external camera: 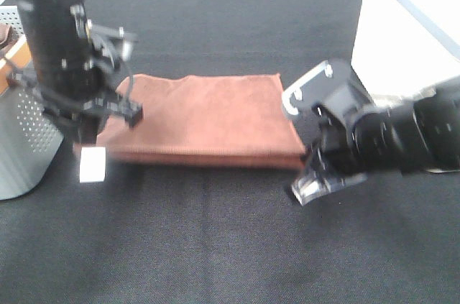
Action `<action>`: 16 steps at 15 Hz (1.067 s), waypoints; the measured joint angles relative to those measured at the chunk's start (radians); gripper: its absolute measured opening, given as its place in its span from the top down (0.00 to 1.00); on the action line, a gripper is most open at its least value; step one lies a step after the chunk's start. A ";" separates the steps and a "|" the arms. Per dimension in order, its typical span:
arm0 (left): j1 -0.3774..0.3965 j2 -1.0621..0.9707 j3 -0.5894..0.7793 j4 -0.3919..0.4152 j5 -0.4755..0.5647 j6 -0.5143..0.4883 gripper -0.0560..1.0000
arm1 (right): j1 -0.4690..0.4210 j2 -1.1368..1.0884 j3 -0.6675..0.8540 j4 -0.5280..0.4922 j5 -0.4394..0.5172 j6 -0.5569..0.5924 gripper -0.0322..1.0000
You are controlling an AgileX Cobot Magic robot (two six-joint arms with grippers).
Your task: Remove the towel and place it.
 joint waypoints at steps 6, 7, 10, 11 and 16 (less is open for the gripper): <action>-0.037 -0.001 0.103 -0.030 -0.006 -0.014 0.89 | 0.000 -0.001 0.083 0.000 0.068 0.114 0.92; -0.037 -0.001 0.104 -0.023 0.001 -0.015 0.77 | 0.000 -0.001 0.087 0.000 0.050 0.131 0.79; -0.042 -0.001 0.104 -0.024 0.006 0.001 0.31 | -0.001 -0.001 0.090 0.000 0.037 0.182 0.19; -0.045 -0.002 0.104 -0.025 0.006 0.001 0.28 | -0.001 -0.001 0.090 0.000 0.036 0.184 0.12; -0.045 -0.122 0.109 -0.026 0.007 0.005 0.27 | -0.001 -0.081 0.091 0.001 0.003 0.204 0.07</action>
